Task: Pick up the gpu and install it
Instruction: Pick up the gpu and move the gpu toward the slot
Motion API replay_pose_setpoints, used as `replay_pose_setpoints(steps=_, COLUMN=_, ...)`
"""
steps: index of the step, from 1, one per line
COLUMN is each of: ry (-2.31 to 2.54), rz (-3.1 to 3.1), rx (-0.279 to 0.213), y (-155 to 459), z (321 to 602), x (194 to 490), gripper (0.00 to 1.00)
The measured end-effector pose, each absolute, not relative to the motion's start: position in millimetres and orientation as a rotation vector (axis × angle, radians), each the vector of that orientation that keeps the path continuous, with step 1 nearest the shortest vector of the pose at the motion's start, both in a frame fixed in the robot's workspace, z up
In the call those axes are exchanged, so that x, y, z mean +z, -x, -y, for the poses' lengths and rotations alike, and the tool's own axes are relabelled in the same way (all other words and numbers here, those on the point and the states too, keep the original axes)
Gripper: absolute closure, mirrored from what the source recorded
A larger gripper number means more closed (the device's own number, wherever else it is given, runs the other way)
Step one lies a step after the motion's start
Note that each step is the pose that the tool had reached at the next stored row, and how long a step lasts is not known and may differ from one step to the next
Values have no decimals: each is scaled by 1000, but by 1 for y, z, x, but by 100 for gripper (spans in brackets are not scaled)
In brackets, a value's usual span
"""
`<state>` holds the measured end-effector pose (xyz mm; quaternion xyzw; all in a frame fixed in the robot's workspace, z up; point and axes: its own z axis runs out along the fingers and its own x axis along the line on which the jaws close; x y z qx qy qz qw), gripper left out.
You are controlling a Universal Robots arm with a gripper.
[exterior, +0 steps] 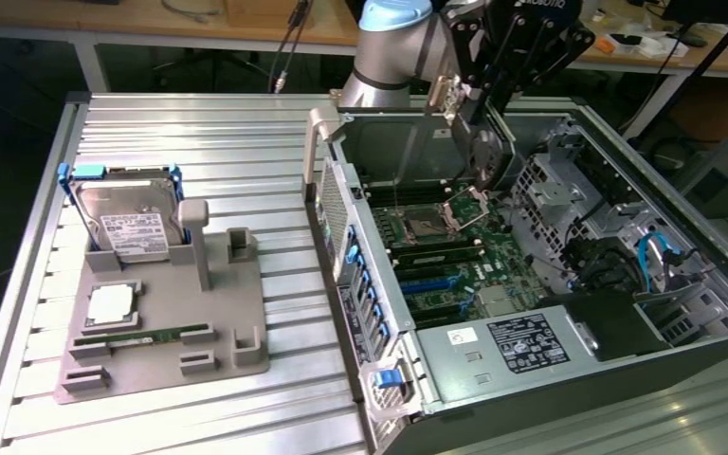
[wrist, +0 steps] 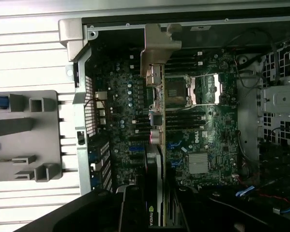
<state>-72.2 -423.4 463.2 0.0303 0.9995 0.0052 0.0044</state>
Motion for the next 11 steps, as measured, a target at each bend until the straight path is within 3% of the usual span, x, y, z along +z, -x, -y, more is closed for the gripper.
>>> replay_pose_setpoints(steps=11, ry=-93, rz=-3131, rx=16, y=64, z=423, x=463, gripper=73)
